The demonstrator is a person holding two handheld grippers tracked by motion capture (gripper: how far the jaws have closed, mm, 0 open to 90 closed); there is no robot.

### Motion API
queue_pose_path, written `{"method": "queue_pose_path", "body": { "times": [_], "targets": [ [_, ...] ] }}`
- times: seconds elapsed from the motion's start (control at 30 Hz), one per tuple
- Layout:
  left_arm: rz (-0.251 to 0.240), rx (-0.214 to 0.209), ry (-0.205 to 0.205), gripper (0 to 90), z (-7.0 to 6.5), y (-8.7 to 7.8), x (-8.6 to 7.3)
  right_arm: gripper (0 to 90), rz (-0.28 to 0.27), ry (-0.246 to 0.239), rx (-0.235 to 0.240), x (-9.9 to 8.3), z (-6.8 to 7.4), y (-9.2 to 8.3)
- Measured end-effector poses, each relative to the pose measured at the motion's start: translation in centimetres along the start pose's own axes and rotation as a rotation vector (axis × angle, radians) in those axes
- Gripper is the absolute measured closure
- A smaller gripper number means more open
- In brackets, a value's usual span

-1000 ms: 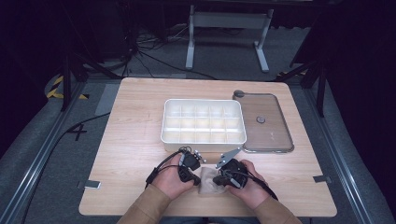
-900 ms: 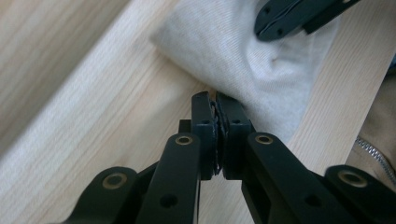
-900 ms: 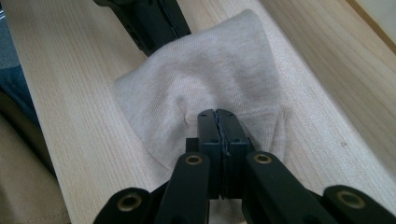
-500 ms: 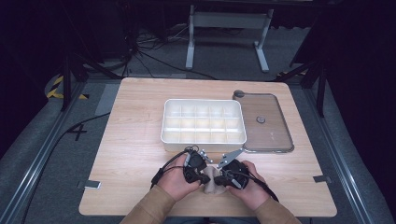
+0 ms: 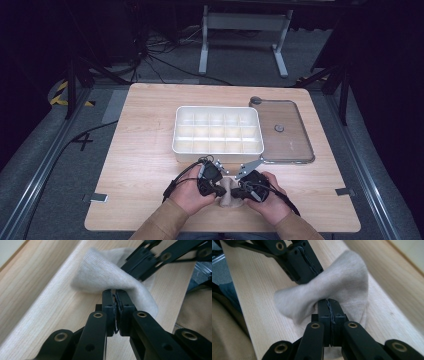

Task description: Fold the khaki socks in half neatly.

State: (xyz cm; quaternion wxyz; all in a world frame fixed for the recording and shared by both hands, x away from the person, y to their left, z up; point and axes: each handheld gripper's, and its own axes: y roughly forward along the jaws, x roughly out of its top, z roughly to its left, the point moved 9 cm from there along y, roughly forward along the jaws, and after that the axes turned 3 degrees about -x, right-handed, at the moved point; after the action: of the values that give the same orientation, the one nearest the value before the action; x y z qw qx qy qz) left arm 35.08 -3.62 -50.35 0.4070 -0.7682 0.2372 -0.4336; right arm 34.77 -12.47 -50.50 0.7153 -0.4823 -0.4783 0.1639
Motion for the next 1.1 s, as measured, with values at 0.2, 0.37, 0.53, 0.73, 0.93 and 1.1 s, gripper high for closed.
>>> {"method": "queue_pose_path", "body": {
  "times": [0.2, 0.37, 0.53, 0.73, 0.93, 1.1],
  "targets": [
    [-0.002, -0.002, -0.003, 85.9, 0.0, 0.0, 0.0, 90.0, -0.002, 0.023, -0.017, -0.7, -1.1, -1.9],
    [-0.003, -0.006, -0.003, 85.6, 0.0, 0.0, 0.0, 90.0, 0.009, 0.044, -0.043, -2.0, -2.0, -3.0],
    [0.002, -0.007, -0.015, 85.4, 0.0, 0.0, 0.0, 90.0, 0.069, 0.065, -0.038, -3.9, -2.4, -3.0],
    [0.004, -0.008, -0.019, 84.4, 0.0, 0.0, 0.0, 90.0, 0.072, 0.042, -0.013, -3.8, -1.9, -2.4],
    [-0.006, -0.01, -0.01, 84.1, -0.2, 0.1, 0.2, 90.0, 0.063, 0.028, -0.009, -3.5, -1.5, -2.0],
    [-0.023, -0.014, -0.008, 82.8, -0.6, 0.2, 0.5, 90.0, 0.061, 0.016, -0.009, -3.4, -1.2, -1.7]
  ]
}}
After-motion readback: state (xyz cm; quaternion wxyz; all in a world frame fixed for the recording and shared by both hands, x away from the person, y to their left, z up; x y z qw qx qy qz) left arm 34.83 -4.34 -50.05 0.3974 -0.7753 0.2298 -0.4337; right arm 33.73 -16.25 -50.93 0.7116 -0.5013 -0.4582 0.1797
